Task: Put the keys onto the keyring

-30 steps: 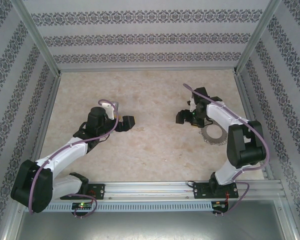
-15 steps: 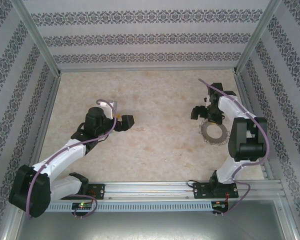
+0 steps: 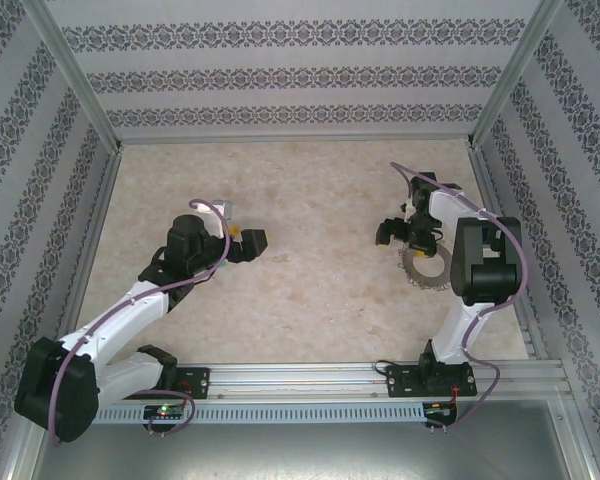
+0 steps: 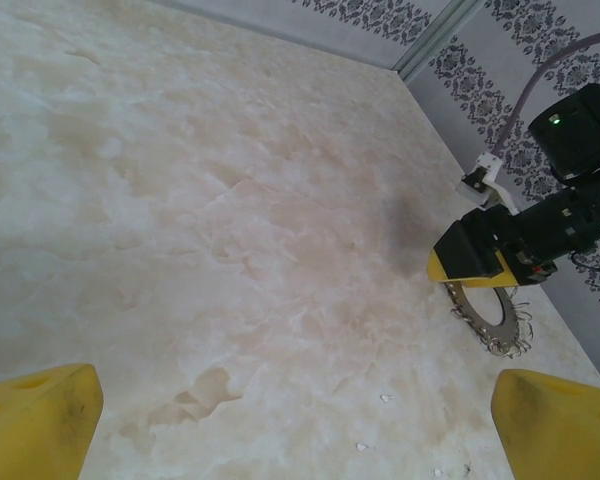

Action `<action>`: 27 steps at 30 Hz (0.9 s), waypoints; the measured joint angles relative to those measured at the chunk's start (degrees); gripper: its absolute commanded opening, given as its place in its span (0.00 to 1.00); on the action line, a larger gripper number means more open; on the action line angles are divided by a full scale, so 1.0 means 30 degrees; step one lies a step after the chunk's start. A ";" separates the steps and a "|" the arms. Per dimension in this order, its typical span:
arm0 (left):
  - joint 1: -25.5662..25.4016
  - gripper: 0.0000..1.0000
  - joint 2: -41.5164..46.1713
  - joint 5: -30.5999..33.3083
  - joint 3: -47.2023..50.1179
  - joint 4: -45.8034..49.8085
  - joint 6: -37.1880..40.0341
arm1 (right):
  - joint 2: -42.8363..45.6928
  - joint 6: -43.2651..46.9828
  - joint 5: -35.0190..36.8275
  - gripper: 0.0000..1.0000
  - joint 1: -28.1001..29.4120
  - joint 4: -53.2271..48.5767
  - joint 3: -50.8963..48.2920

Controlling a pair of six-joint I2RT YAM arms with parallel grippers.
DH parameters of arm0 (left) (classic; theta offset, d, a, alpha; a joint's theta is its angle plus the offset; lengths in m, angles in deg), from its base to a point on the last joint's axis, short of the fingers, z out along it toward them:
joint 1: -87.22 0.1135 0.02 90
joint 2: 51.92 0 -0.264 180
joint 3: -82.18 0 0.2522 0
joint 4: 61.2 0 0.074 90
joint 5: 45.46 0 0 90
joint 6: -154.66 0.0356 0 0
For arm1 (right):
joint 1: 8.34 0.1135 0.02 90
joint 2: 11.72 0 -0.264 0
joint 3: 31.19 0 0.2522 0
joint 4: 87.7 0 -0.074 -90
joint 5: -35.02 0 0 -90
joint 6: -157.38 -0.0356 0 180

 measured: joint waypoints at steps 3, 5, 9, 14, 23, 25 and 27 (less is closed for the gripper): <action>0.0000 1.00 0.0393 0.0189 0.0007 0.0117 0.0095 | -0.0073 0.0000 -0.0058 0.98 0.0007 0.0015 0.0007; 0.0000 1.00 0.0656 0.0284 0.0007 0.0138 0.0197 | -0.0073 0.0000 -0.0080 0.98 0.0015 0.0015 0.0007; 0.0000 1.00 0.0772 0.0423 0.0007 0.0153 0.0321 | -0.0073 -0.0007 -0.0109 0.98 0.0270 0.0058 0.0007; 0.0000 1.00 0.0772 0.0503 0.0007 0.0211 0.0372 | -0.0073 -0.0182 -0.0146 0.98 0.1268 0.0342 -0.0007; 0.0000 1.00 0.0678 0.0510 0.0124 0.0211 0.0372 | -0.0073 -0.1727 -0.1064 0.98 0.4393 0.1581 -0.0029; 0.0000 1.00 0.0576 0.0568 0.0131 0.0211 0.0372 | -0.0073 -0.2164 -0.1355 0.98 0.5166 0.1872 0.0022; 0.0000 1.00 0.0430 0.0576 0.0138 0.0211 0.0379 | -0.0095 -0.2608 -0.1683 0.98 0.5909 0.2142 0.0124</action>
